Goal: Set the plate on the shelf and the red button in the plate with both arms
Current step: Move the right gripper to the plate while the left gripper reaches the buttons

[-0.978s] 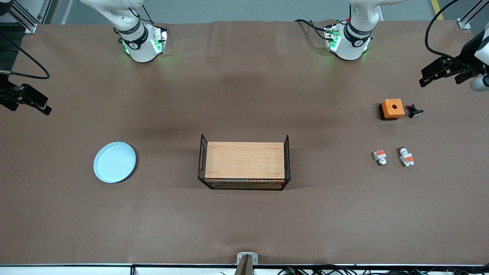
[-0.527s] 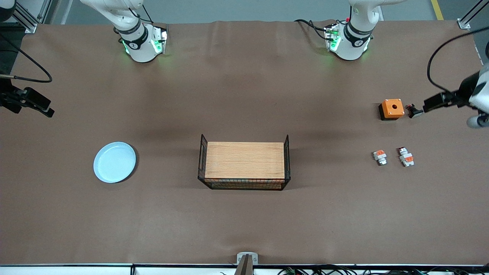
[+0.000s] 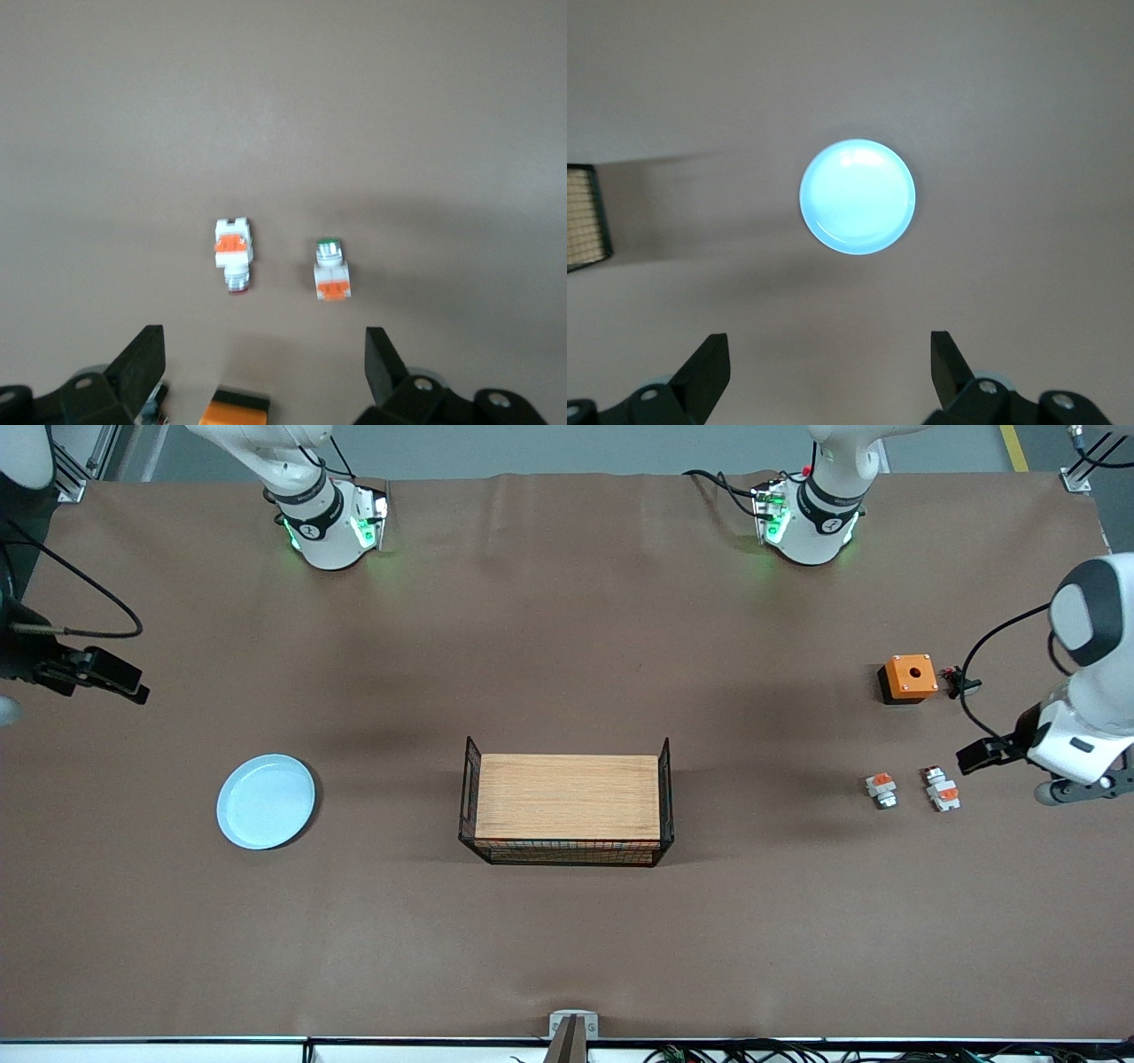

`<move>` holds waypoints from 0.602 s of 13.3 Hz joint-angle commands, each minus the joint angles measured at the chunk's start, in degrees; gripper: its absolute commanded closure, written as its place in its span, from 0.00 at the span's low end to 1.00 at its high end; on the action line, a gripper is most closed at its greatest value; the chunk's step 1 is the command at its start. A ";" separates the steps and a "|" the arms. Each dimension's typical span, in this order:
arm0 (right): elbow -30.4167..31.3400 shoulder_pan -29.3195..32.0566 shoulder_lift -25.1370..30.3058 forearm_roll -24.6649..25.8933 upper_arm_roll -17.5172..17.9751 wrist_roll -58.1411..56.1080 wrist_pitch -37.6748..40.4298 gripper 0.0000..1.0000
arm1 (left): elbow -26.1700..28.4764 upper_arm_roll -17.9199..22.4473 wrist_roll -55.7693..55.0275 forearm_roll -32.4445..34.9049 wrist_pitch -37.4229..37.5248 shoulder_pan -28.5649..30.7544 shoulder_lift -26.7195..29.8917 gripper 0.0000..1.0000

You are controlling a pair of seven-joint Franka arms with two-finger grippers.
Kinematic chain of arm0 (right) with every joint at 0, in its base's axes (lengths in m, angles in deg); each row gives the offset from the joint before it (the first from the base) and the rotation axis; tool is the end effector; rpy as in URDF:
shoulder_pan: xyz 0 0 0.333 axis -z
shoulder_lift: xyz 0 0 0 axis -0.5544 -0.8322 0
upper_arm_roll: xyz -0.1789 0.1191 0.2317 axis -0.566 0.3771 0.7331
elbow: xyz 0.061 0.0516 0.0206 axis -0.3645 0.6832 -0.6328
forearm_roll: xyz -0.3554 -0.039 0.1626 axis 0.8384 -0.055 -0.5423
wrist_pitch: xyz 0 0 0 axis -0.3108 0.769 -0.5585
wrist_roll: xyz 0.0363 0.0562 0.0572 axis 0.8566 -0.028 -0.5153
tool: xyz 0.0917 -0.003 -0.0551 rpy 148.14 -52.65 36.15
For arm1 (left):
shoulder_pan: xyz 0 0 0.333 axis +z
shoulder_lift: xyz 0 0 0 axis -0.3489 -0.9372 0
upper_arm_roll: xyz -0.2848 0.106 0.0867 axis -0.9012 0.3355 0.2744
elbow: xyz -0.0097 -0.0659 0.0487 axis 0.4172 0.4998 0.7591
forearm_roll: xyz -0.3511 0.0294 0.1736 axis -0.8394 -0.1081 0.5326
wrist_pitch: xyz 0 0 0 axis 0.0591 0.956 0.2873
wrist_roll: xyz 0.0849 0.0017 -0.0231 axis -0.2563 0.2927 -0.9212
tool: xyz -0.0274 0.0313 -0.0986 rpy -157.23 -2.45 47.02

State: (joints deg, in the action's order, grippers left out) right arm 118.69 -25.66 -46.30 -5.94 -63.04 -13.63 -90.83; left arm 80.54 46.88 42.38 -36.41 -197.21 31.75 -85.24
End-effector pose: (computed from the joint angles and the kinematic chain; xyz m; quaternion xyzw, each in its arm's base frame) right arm 0.5747 -0.0295 0.5797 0.9976 -0.0659 -0.0181 0.0085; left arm 0.6025 0.0711 0.3948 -0.9958 -0.0733 -0.0306 0.0457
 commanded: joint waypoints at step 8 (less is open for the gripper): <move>-0.52 6.75 -19.99 6.74 0.61 -5.77 -13.78 0.00 | 9.21 -0.11 0.70 1.73 -27.03 7.73 -14.22 0.01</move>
State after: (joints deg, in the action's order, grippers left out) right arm 119.35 -20.95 -62.75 -0.11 -63.38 -16.01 -101.82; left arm 89.79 47.01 42.72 -36.08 -221.58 37.97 -97.72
